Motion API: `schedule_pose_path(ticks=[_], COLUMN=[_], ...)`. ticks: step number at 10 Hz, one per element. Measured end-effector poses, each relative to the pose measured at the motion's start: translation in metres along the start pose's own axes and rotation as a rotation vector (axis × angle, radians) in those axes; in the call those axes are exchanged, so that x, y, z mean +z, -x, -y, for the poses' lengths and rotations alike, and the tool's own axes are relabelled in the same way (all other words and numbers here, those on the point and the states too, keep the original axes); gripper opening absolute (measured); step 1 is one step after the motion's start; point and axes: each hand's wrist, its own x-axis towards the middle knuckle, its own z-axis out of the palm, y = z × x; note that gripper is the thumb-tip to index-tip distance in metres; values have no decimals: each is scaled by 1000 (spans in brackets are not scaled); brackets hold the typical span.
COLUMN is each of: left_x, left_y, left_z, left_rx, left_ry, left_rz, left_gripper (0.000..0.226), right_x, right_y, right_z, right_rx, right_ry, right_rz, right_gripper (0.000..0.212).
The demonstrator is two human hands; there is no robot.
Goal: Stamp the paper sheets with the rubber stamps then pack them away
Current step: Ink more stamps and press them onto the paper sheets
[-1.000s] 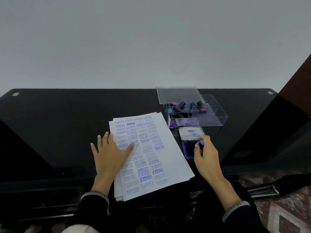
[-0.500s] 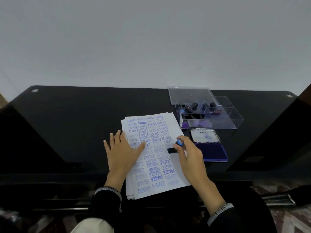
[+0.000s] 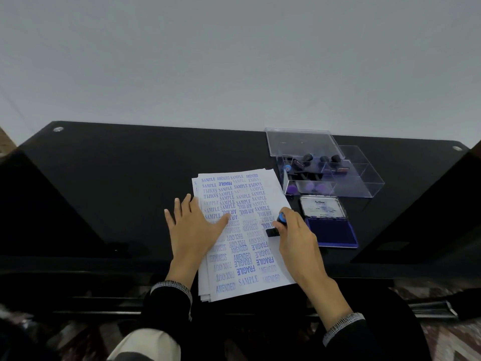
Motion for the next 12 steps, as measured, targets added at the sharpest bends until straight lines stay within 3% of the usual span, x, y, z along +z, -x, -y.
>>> schedule_pose_path(ticks=[4, 6, 12], left_x=[0, 0, 1], left_y=[0, 1, 3], left_z=[0, 0, 1], left_rx=[6, 5, 14], left_ry=[6, 1, 28], left_rz=[-6, -10, -20], left_gripper=[106, 107, 106], right_x=[10, 13, 18], right_y=[3, 4, 3], right_z=[-1, 1, 0], right_rx=[-73, -132, -112], right_ry=[88, 192, 31], right_rz=[-41, -170, -145], right_gripper=[17, 23, 46])
